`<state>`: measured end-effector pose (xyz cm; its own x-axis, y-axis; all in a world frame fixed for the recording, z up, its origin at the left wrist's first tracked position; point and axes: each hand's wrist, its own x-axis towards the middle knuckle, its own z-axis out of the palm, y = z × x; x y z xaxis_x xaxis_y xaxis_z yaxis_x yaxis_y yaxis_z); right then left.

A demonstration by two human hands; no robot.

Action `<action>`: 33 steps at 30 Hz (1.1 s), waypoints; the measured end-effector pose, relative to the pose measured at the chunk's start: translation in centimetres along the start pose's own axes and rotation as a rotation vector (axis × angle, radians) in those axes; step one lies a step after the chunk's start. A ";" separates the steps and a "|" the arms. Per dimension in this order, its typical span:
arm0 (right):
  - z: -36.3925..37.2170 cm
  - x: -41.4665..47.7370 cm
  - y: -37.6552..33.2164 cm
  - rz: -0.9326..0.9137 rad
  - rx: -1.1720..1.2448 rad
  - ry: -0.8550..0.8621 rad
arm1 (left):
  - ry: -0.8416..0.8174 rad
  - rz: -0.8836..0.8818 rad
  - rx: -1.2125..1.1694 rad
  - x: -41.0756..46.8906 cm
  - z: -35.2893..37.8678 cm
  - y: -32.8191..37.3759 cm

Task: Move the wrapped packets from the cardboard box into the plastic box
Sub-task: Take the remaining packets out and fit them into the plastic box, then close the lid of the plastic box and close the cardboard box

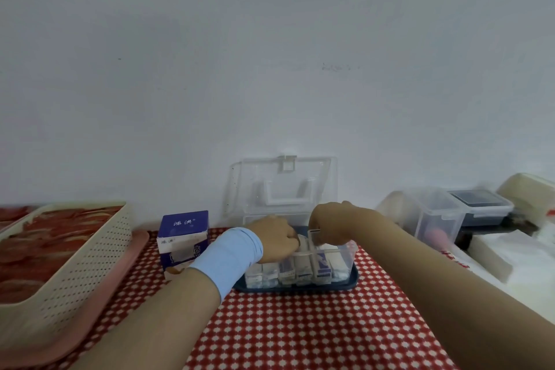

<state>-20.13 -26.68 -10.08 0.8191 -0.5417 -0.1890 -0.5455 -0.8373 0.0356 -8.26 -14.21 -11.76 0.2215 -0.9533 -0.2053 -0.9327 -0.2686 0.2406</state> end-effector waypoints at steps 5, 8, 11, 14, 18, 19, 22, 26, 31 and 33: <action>0.4 0.0 0.0 -0.004 -0.051 0.072 | 0.122 -0.064 -0.137 -0.1 0.5 0.0; 0.5 -0.2 0.0 -0.002 -0.053 0.075 | 0.138 -0.075 -0.193 0.2 0.5 0.4; 0.4 -0.4 0.3 -0.008 -0.015 0.077 | 0.076 0.029 -0.062 0.1 0.3 0.8; 0.1 -0.5 0.7 -0.015 0.019 0.136 | 0.108 0.087 -0.090 -0.3 -0.1 0.4; 0.2 -1.1 0.5 -0.040 -0.031 0.150 | 0.172 0.049 -0.074 -1.1 -1.2 0.1; 0.2 -1.3 0.4 -0.054 -0.041 0.127 | 0.161 0.030 -0.078 -1.4 -1.5 0.1; -0.1 -1.8 0.1 -0.063 -0.020 0.135 | 0.096 0.005 -0.040 -2.1 -1.8 -0.2; -1.6 -2.5 0.9 -0.026 0.177 0.265 | 0.173 0.014 -0.071 -3.1 -2.4 -0.1; -3.7 -4.3 1.9 0.011 0.363 0.429 | 0.491 0.010 -0.087 -4.2 -5.1 -0.9; -4.2 -4.6 2.2 0.050 0.404 0.504 | 0.588 -0.035 -0.073 -4.2 -5.9 -1.5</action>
<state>-24.40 -26.36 -5.00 0.7204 -0.6299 0.2903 -0.5284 -0.7696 -0.3585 -6.10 -10.63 -5.63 0.3914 -0.8548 0.3408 -0.9047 -0.2897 0.3124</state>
